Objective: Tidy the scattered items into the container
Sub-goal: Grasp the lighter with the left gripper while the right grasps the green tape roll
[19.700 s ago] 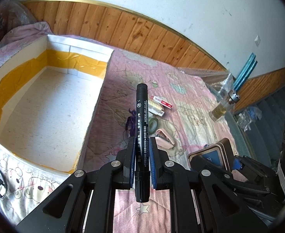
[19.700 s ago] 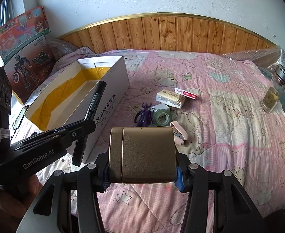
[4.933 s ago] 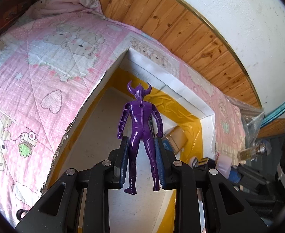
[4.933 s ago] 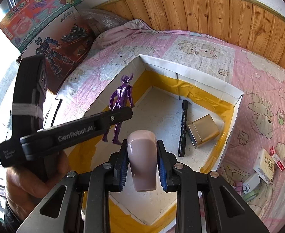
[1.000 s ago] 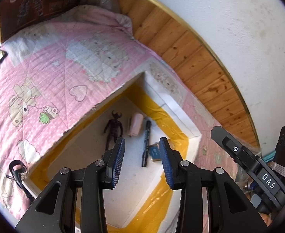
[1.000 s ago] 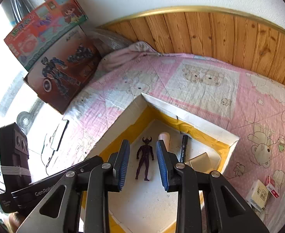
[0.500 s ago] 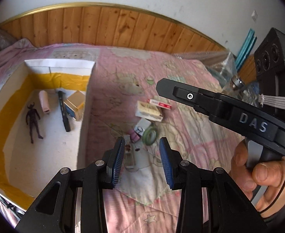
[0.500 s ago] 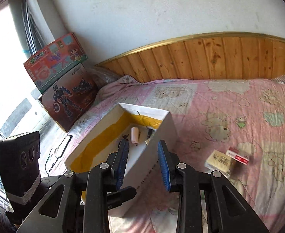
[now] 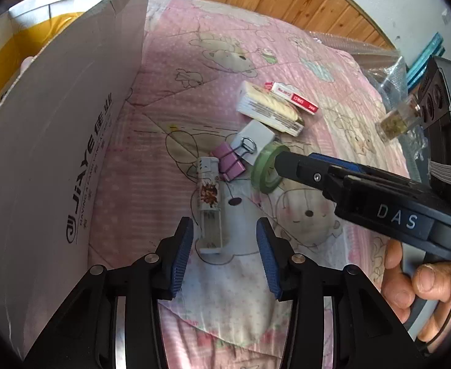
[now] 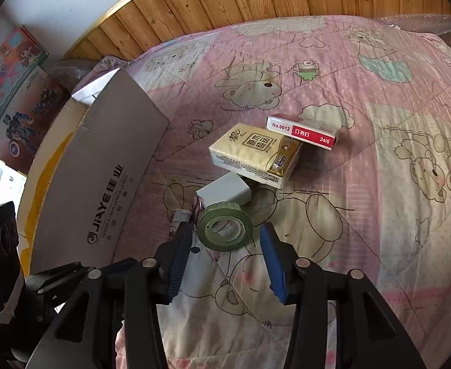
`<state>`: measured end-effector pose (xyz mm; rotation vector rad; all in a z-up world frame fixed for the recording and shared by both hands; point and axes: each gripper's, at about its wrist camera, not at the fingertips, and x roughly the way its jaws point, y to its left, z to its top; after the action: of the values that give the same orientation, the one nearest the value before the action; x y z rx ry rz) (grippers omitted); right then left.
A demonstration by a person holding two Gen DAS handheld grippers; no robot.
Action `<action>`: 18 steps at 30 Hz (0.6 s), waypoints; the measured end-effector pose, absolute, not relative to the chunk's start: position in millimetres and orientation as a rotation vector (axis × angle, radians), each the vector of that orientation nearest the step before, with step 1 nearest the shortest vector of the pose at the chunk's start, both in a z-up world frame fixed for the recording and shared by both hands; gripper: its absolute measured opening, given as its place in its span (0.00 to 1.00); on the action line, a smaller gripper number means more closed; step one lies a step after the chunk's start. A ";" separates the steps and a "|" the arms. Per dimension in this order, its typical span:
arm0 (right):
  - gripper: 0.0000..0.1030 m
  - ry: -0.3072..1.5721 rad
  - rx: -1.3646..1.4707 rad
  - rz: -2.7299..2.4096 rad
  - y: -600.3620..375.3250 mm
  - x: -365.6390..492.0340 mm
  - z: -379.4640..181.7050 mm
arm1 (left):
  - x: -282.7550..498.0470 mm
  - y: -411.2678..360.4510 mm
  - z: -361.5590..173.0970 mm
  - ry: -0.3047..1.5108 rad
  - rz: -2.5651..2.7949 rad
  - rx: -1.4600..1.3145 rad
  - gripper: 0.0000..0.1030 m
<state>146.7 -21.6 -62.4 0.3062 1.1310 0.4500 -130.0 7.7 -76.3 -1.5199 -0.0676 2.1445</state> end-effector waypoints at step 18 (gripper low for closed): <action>0.66 1.172 0.231 0.476 -16.6 157.7 -86.8 | -133.5 20.5 -95.0 0.094 2.263 -1.432 0.19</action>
<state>157.7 -16.6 -86.8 0.2308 1.1717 0.4763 -133.5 20.5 -95.0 -1.4324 0.0939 2.2628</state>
